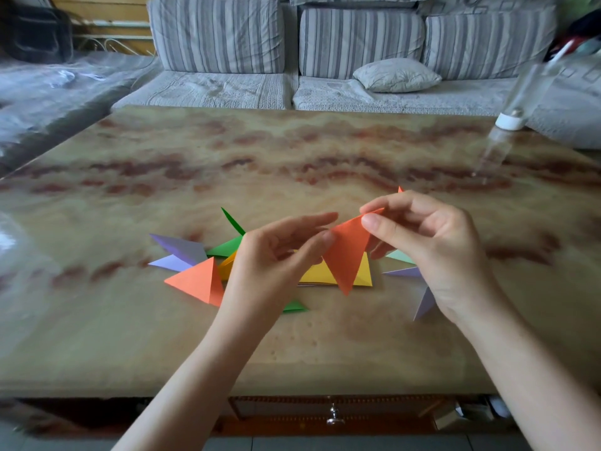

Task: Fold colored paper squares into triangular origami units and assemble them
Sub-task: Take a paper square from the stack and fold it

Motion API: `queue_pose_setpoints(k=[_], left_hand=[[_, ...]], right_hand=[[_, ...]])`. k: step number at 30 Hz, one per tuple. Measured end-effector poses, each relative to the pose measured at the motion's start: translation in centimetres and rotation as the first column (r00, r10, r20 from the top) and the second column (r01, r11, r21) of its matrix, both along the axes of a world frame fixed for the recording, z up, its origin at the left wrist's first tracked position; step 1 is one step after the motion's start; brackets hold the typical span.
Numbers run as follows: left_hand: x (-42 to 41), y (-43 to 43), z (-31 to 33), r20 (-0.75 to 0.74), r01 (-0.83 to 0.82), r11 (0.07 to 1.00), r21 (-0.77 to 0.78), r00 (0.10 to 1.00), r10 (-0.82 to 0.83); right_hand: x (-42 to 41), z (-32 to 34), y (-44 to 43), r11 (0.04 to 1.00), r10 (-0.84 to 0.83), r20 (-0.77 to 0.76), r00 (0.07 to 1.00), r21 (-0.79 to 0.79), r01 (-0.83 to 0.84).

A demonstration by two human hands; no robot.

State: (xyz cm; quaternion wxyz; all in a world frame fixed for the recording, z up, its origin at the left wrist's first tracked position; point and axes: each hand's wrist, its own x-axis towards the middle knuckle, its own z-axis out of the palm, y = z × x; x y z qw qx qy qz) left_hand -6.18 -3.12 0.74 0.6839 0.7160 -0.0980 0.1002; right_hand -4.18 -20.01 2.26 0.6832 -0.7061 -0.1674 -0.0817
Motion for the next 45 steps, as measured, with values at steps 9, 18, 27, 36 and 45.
queue_pose_setpoints(k=[9,18,27,36,45], left_hand=[[0.1,-0.5,-0.4,-0.086,-0.071,0.982,-0.177,0.995,0.056],[0.1,-0.2,-0.3,-0.048,-0.057,0.99,-0.128,0.998,0.051],[-0.1,-0.2,0.0,-0.051,-0.037,0.999,0.027,0.998,0.039],[-0.3,-0.7,0.0,-0.05,-0.127,0.985,-0.117,0.991,0.122],[-0.4,-0.6,-0.3,0.104,-0.176,0.972,0.158,0.981,0.161]], right_hand=[[-0.3,-0.2,0.7,0.998,-0.016,-0.091,0.996,0.064,0.022],[-0.2,0.1,0.2,0.999,0.018,-0.1,0.995,-0.037,-0.022],[0.1,0.0,-0.1,0.989,0.033,-0.074,0.997,-0.142,-0.043],[0.0,-1.0,0.8,0.989,-0.01,-0.016,1.0,-0.144,0.008],[-0.3,-0.8,0.7,0.972,-0.001,0.023,1.0,-0.235,0.006]])
